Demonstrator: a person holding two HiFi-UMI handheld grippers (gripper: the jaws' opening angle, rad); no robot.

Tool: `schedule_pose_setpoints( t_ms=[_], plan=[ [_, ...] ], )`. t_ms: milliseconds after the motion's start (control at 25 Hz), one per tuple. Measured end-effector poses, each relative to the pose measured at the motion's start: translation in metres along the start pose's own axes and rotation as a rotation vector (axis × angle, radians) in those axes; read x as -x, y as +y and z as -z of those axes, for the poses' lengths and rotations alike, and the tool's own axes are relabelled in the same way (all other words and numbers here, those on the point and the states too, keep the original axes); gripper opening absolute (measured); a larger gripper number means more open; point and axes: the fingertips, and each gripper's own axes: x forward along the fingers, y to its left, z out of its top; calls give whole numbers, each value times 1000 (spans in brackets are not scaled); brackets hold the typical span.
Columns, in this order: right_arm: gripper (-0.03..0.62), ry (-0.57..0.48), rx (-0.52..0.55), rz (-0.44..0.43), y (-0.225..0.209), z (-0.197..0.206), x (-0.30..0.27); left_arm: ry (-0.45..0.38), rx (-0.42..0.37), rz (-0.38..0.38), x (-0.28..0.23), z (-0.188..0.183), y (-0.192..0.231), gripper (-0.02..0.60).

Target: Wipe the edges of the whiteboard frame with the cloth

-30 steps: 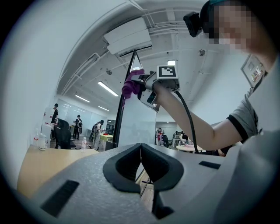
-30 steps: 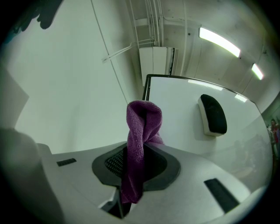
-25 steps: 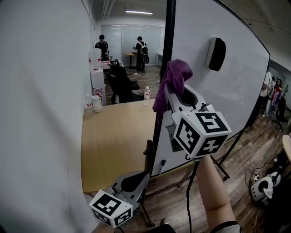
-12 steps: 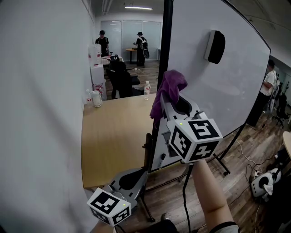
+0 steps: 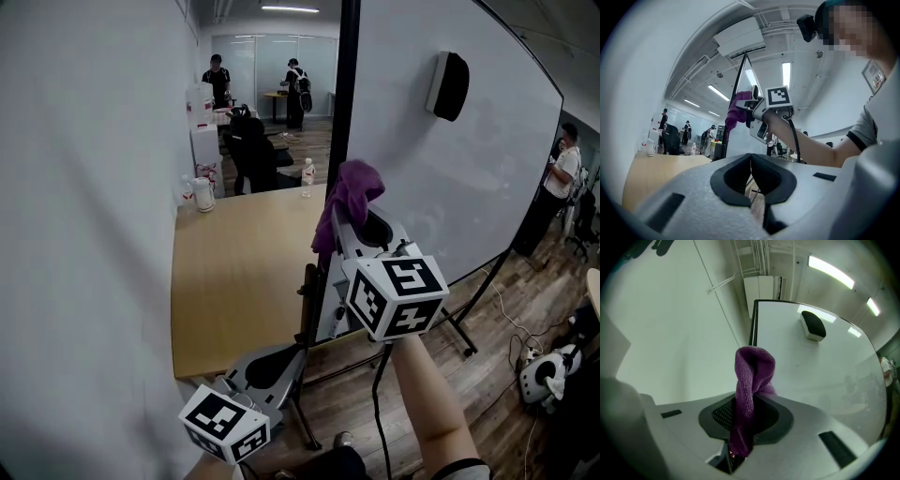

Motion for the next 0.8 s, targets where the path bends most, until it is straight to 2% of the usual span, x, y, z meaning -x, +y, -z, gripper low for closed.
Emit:
schedule_pose_setpoints(
  t_ms=[800],
  plan=[
    [67, 50, -21, 13, 4, 42, 8, 18, 32, -18, 7, 14, -1, 18]
  ],
)
